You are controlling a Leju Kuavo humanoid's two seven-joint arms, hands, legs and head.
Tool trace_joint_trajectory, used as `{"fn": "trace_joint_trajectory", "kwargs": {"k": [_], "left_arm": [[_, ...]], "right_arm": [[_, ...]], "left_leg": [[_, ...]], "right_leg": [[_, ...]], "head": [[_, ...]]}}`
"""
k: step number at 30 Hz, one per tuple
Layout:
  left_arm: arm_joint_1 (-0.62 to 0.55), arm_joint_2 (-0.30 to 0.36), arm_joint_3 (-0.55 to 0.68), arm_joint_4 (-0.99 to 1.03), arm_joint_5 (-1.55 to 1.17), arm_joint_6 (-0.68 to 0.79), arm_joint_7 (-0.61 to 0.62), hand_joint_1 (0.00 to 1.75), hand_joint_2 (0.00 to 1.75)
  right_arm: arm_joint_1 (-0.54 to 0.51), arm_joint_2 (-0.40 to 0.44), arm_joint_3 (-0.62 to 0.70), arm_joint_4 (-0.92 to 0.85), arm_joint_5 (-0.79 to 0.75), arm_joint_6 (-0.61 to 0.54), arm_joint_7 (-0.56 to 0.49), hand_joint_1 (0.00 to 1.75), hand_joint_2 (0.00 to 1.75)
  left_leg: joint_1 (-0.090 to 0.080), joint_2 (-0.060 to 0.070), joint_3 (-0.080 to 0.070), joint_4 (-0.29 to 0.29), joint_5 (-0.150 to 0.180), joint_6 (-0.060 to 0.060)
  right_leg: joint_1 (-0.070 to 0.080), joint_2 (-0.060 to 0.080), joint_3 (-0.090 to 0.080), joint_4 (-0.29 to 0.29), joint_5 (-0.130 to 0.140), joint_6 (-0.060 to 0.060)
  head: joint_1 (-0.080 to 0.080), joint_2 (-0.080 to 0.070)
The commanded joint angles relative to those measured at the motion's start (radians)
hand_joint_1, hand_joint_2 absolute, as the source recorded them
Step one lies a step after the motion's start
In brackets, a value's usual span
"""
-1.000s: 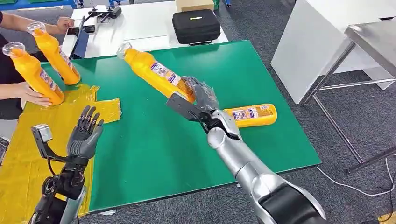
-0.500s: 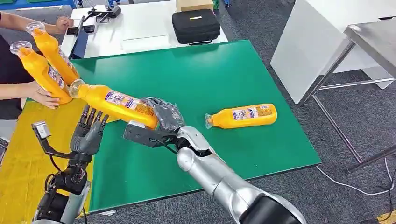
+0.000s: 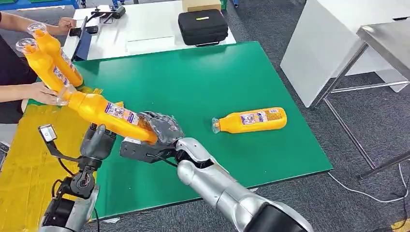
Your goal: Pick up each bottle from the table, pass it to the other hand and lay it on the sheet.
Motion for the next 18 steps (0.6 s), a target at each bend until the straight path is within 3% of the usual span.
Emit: {"fn": "trace_joint_trajectory", "kwargs": {"k": [1, 18], "left_arm": [[-0.048, -0.024, -0.047, 0.072, 0.12, -0.038, 0.077, 0.0, 1.75], [-0.073, -0.03, -0.02, 0.048, -0.031, 0.126, -0.01, 0.0, 1.75]], "right_arm": [[-0.029, -0.001, 0.053, 0.059, 0.001, 0.013, 0.004, 1.75, 1.75], [0.003, 0.016, 0.197, 0.018, -0.068, 0.069, 0.058, 1.75, 1.75]], "left_leg": [[0.0, -0.002, 0.006, 0.0, -0.002, 0.0], [0.0, -0.002, 0.006, 0.001, -0.003, -0.001]], "right_leg": [[0.0, -0.004, 0.007, 0.0, -0.003, 0.0], [0.001, -0.003, 0.006, 0.001, -0.004, 0.0]], "head": [[0.0, 0.0], [0.0, 0.0]]}}
